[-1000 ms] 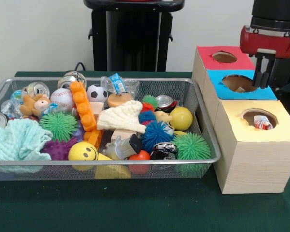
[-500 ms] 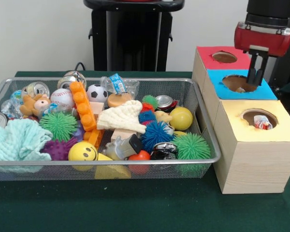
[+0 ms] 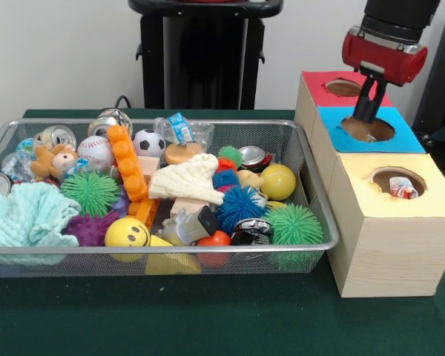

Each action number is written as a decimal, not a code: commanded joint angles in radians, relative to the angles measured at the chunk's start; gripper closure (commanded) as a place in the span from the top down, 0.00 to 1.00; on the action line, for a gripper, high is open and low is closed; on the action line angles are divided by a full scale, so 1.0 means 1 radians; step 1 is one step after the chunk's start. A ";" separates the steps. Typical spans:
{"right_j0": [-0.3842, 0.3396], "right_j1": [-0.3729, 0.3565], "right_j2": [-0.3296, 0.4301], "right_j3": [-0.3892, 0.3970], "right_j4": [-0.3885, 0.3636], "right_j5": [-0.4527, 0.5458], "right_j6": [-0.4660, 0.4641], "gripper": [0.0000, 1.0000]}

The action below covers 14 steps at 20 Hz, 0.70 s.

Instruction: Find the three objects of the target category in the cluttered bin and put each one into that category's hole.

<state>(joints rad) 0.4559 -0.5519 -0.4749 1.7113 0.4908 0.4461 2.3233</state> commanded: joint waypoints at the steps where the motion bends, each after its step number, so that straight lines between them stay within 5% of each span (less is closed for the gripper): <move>1: 0.049 0.108 -0.039 0.005 0.078 0.213 0.452 0.00; 14: 0.055 0.147 0.038 -0.008 0.090 0.141 0.490 0.00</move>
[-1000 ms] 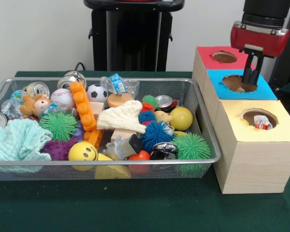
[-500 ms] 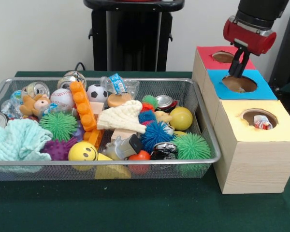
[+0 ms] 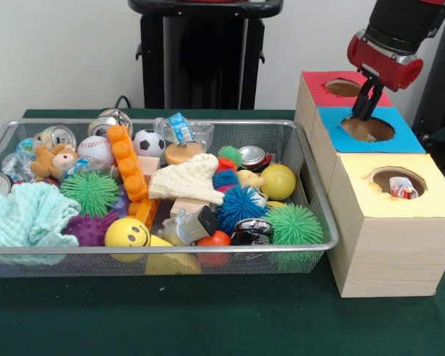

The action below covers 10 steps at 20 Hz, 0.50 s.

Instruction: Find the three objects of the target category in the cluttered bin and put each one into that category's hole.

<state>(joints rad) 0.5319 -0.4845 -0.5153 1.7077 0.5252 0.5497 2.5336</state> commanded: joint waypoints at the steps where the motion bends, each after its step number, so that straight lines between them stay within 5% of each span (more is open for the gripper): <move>1: -0.030 0.076 0.084 0.001 0.061 0.032 0.275 0.00; 10: -0.054 0.084 0.105 -0.007 0.074 0.007 0.251 0.00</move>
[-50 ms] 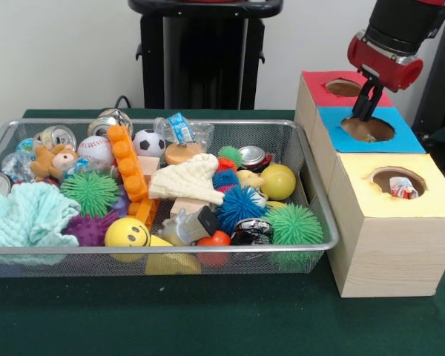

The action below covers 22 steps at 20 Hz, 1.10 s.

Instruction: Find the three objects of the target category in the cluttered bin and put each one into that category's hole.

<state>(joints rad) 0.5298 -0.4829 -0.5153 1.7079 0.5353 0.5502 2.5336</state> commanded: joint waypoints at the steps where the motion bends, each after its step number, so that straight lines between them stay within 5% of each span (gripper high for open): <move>1: -0.056 0.082 0.108 -0.006 0.064 -0.001 0.245 0.00; 22: -0.045 0.194 0.127 -0.081 0.146 -0.062 0.274 0.00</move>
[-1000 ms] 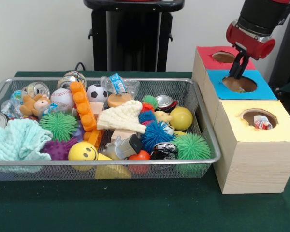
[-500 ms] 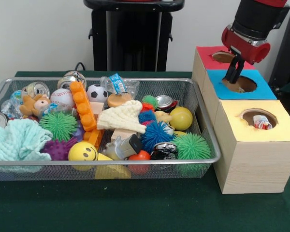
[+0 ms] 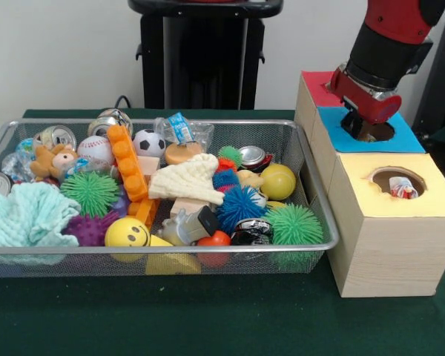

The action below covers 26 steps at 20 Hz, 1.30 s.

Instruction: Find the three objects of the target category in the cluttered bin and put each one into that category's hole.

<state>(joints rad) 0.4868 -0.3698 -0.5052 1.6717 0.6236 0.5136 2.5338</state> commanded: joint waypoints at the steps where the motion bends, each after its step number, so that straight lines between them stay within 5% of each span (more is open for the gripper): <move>1: 0.004 0.085 0.113 -0.049 0.062 -0.021 0.282 0.00; 26: 0.023 0.046 0.097 -0.022 0.103 0.013 0.262 0.00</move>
<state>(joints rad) 0.5353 -0.3432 -0.5086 1.6556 0.6747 0.5130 2.5338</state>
